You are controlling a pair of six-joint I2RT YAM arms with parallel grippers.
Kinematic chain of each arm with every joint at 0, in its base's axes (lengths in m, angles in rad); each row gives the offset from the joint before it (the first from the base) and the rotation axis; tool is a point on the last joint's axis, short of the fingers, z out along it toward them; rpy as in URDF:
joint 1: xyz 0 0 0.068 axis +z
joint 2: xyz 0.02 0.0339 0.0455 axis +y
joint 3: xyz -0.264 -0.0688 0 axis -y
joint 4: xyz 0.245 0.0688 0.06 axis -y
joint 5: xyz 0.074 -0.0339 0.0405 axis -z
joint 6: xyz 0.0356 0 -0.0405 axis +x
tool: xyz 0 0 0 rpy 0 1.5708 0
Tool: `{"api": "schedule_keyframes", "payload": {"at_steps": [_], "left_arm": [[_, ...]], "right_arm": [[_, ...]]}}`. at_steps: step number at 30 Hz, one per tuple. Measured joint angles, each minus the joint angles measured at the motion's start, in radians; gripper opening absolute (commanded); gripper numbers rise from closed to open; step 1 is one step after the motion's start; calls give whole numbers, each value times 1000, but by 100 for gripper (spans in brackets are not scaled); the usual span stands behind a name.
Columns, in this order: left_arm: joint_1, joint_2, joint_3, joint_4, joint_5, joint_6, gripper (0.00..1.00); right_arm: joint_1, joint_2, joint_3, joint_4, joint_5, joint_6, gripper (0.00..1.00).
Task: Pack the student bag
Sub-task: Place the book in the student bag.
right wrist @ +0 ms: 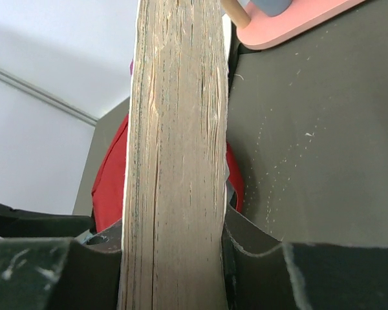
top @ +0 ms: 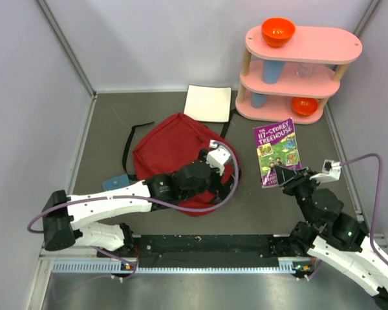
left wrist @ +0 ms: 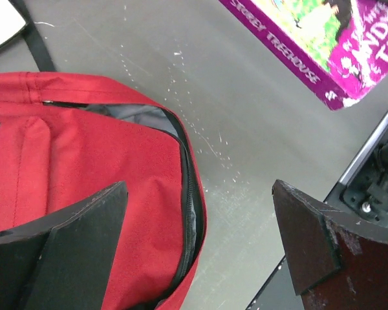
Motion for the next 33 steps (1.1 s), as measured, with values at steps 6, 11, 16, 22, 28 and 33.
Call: {"api": "schedule_keyframes", "payload": {"at_steps": [6, 11, 16, 22, 28, 33], "left_arm": [[-30, 80, 38, -87, -8, 53, 98], [-31, 149, 53, -146, -37, 71, 98], [-32, 227, 99, -188, -48, 65, 91], [-37, 336, 212, -266, -138, 22, 81], [-37, 453, 307, -364, -239, -27, 59], [-37, 462, 306, -391, -281, -59, 36]], "right_arm": [[0, 3, 0, -27, -14, 0, 0], [0, 15, 0, -42, -31, 1, 0], [0, 15, 0, -43, -39, 0, 0], [0, 15, 0, -47, -48, 2, 0], [0, 15, 0, -48, -49, 2, 1], [0, 15, 0, -61, -46, 1, 1]]}}
